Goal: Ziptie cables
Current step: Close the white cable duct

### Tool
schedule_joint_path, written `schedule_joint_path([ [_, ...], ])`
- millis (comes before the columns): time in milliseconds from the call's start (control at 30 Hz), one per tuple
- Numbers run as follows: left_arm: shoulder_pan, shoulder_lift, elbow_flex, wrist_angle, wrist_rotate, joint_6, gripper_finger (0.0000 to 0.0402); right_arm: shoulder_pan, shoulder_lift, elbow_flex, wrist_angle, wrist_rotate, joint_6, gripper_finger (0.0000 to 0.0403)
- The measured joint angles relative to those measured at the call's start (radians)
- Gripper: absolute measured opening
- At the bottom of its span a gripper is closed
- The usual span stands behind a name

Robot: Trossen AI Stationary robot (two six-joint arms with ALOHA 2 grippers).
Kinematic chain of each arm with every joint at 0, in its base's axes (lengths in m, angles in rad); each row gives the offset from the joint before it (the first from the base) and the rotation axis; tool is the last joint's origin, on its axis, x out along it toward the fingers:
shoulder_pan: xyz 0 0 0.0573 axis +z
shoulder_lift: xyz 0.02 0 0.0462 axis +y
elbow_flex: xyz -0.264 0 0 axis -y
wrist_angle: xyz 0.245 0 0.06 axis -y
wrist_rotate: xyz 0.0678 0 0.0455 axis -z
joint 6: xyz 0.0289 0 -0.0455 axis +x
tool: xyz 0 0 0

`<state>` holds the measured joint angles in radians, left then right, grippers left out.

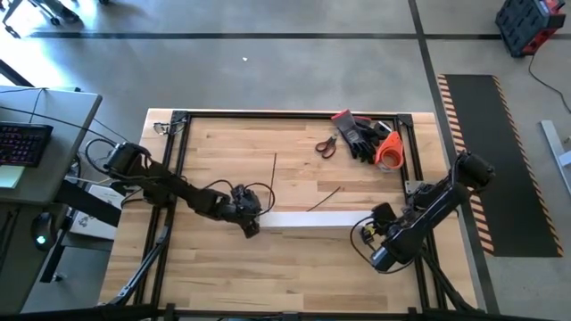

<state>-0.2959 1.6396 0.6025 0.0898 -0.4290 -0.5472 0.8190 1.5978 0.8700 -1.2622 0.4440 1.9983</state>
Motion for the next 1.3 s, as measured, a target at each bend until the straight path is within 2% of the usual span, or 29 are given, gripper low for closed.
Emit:
schedule_joint_path([
  [167, -0.003, -0.113, 0.0, -0.206, -0.041, -0.026, 0.0, 0.061, -0.002, 0.0, 0.021, 0.243, -0.009, 0.0],
  [267, -0.014, -0.205, 0.0, -0.321, -0.102, -0.05, 0.0, 0.075, -0.002, -0.001, 0.148, 0.382, -0.066, 0.0],
  [367, -0.039, -0.298, -0.001, -0.35, -0.144, -0.041, 0.0, 0.044, 0.007, -0.001, 0.381, 0.506, -0.267, 0.0],
  [433, -0.062, -0.357, -0.001, -0.335, -0.158, -0.004, 0.0, -0.006, 0.023, -0.001, 0.544, 0.531, -0.448, 0.0],
  [567, -0.107, -0.421, -0.001, -0.27, -0.147, 0.082, 0.0, -0.142, 0.082, -0.001, 0.891, 0.477, -0.831, 0.0],
  [667, -0.126, -0.422, -0.001, -0.248, -0.141, 0.096, 0.0, -0.245, 0.133, -0.001, 1.079, 0.388, -1.056, 0.0],
  [867, -0.161, -0.38, -0.001, -0.249, -0.156, 0.054, 0.0, -0.404, 0.22, 0.004, 1.175, 0.277, -1.153, 0.0],
  [1033, -0.186, -0.355, -0.001, -0.252, -0.207, 0.027, 0.0, -0.504, 0.276, 0.006, 1.319, 0.247, -1.325, 0.0],
  [1167, -0.193, -0.352, -0.001, -0.251, -0.234, 0.019, 0.0, -0.59, 0.285, 0.001, 1.433, 0.174, -1.434, 0.0],
  [1300, -0.189, -0.371, -0.001, -0.257, -0.245, 0.017, 0.0, -0.644, 0.266, -0.003, 1.504, 0.178, -1.566, 0.0],
])
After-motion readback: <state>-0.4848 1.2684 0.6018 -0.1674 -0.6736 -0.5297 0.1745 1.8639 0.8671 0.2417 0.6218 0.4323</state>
